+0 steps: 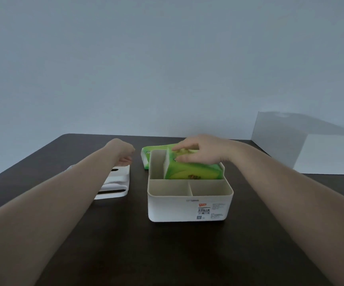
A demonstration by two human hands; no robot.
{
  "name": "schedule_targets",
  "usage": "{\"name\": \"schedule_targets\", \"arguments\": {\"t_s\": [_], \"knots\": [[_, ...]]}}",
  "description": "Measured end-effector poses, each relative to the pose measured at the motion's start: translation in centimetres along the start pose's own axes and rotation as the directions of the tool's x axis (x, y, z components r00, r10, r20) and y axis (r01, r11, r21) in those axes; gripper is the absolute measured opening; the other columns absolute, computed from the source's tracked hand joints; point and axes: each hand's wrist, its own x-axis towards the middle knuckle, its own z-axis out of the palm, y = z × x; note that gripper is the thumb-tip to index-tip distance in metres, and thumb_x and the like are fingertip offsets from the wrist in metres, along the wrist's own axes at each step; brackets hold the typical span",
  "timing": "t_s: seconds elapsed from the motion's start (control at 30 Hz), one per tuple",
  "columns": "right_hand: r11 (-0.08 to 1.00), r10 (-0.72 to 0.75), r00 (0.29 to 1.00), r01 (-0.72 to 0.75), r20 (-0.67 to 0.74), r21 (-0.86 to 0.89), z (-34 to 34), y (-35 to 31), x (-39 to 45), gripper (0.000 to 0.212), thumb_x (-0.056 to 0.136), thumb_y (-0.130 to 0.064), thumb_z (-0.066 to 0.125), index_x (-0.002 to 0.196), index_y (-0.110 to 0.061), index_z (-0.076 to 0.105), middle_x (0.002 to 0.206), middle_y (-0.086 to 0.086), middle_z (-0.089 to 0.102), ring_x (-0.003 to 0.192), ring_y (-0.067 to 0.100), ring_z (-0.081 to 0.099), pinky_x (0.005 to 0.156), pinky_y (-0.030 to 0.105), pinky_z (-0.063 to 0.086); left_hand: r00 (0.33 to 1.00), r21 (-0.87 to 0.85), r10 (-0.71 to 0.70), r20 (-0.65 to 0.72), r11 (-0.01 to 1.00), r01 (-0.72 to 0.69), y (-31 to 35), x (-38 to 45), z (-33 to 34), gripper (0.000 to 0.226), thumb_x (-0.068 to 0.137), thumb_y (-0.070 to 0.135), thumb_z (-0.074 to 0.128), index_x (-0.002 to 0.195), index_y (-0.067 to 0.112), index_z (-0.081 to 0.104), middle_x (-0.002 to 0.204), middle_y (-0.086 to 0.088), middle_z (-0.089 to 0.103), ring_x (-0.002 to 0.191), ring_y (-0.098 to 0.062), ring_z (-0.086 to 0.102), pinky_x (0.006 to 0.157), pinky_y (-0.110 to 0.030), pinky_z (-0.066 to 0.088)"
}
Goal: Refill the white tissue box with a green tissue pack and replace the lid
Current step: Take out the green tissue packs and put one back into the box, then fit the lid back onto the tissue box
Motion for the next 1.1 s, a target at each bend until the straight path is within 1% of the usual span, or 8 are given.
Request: {"name": "schedule_targets", "arguments": {"t_s": [0.17,0.33,0.43,0.57,0.73,0.83,0.97,1.1], "knots": [[0.990,0.003,0.970,0.031,-0.244,0.136,-0.2,-3.5,1.5,0.032,0.095,-0.038,0.053,0.114,-0.018,0.069,0.118,-0.005,0.067,0.096,0.006,0.061,0.074,0.008,0.045,0.998,0.065,0.004,-0.055,0.998,0.000,-0.9,-2.3,-3.6,0.014,0.092,0.009,0.048,0.094,-0.001,0.057,0.075,-0.011,0.060,0.063,-0.019,0.061,0.059,-0.026,0.052],[0.996,-0.009,0.968,0.031,-0.251,0.086,1.6,-7.9,4.5,0.032,0.095,-0.035,0.050,0.108,-0.015,0.071,0.112,0.001,0.070,0.106,0.020,0.062,0.096,0.035,0.048,0.988,0.219,0.005,-0.154,0.975,0.030,-3.8,-3.9,-8.2,0.017,0.087,0.013,0.045,0.088,0.003,0.059,0.085,-0.006,0.064,0.071,-0.021,0.061,0.058,-0.025,0.041],[0.997,0.014,0.978,0.003,-0.206,0.081,3.0,-10.1,5.8,0.033,0.096,-0.029,0.048,0.111,-0.010,0.070,0.117,0.004,0.069,0.109,0.022,0.061,0.096,0.035,0.048,0.971,0.367,0.050,-0.234,0.929,0.041,-6.1,-3.6,-10.7,0.021,0.086,0.020,0.050,0.090,0.003,0.060,0.090,-0.006,0.057,0.072,-0.024,0.049,0.056,-0.026,0.038],[0.993,0.117,0.991,-0.115,-0.069,0.035,4.9,-11.7,7.8,0.037,0.095,-0.025,0.048,0.120,-0.003,0.064,0.128,0.011,0.064,0.118,0.027,0.058,0.102,0.039,0.046,0.959,0.396,0.081,-0.272,0.918,0.035,-8.3,-3.2,-11.6,0.037,0.092,0.025,0.049,0.116,0.000,0.062,0.107,-0.010,0.061,0.093,-0.026,0.053,0.079,-0.030,0.041],[0.960,0.277,0.957,-0.278,0.089,0.003,6.5,-13.5,10.1,0.024,0.093,-0.016,0.047,0.108,-0.002,0.059,0.111,0.016,0.058,0.092,0.029,0.062,0.069,0.031,0.053,0.968,0.286,0.019,-0.249,0.957,0.054,-10.0,-2.6,-11.5,0.051,0.098,0.031,0.041,0.137,-0.001,0.049,0.140,-0.016,0.053,0.127,-0.033,0.051,0.098,-0.035,0.040],[0.946,0.323,0.930,-0.325,0.177,-0.016,7.3,-14.6,10.7,0.045,0.097,-0.018,0.047,0.140,-0.004,0.042,0.144,0.014,0.046,0.122,0.032,0.055,0.102,0.038,0.048,0.973,0.197,-0.015,-0.231,0.978,0.062,-10.7,-1.9,-11.5,0.048,0.097,0.029,0.044,0.130,-0.005,0.052,0.124,-0.017,0.060,0.105,-0.031,0.057,0.083,-0.034,0.044],[0.926,0.370,0.908,-0.376,0.199,-0.006,8.3,-15.0,11.4,0.045,0.099,-0.018,0.044,0.142,-0.003,0.041,0.147,0.014,0.043,0.130,0.030,0.048,0.107,0.036,0.042,0.975,0.101,-0.049,-0.219,0.992,0.073,-11.5,-1.8,-11.8,0.015,0.085,0.014,0.049,0.075,0.004,0.052,0.064,-0.008,0.043,0.063,-0.024,0.041,0.057,-0.029,0.034],[0.889,0.418,0.893,-0.440,0.170,0.128,8.8,-14.5,11.7,0.042,0.098,-0.013,0.040,0.139,-0.003,0.044,0.144,0.016,0.044,0.130,0.029,0.046,0.114,0.037,0.035,0.960,0.094,-0.007,-0.280,0.995,0.034,-11.5,-2.3,-11.9,0.031,0.077,0.001,0.045,0.053,0.011,0.029,0.057,-0.004,0.028,0.057,-0.023,0.029,0.054,-0.030,0.027]]}}
